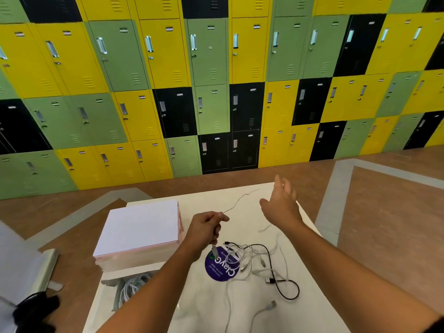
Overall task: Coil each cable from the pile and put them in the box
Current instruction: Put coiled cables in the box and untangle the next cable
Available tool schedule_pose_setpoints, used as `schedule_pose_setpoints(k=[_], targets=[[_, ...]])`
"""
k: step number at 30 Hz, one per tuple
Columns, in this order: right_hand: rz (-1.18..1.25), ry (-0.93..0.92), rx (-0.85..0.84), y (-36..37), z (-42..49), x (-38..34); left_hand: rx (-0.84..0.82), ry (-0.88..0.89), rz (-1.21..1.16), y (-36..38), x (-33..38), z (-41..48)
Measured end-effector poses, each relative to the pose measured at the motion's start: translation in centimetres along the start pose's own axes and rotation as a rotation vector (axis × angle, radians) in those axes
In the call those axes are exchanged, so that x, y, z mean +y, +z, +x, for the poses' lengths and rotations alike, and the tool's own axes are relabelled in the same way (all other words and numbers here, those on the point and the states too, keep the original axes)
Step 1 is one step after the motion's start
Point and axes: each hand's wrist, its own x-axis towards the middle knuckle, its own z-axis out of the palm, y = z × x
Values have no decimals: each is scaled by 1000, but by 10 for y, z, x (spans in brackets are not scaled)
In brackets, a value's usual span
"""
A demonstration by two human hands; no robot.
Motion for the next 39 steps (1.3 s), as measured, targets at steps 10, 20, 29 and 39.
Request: schedule_pose_setpoints(k=[10, 20, 29, 39], targets=[[67, -351, -358, 18, -22, -20, -74, 99, -13, 16, 17, -3], [330, -284, -318, 30, -47, 6, -74, 42, -37, 11, -22, -29], [404, -255, -332, 57, -70, 30, -79, -208, -335, 16, -27, -47], [381, -197, -542, 83, -108, 39, -20, -272, -968, 28, -26, -46]])
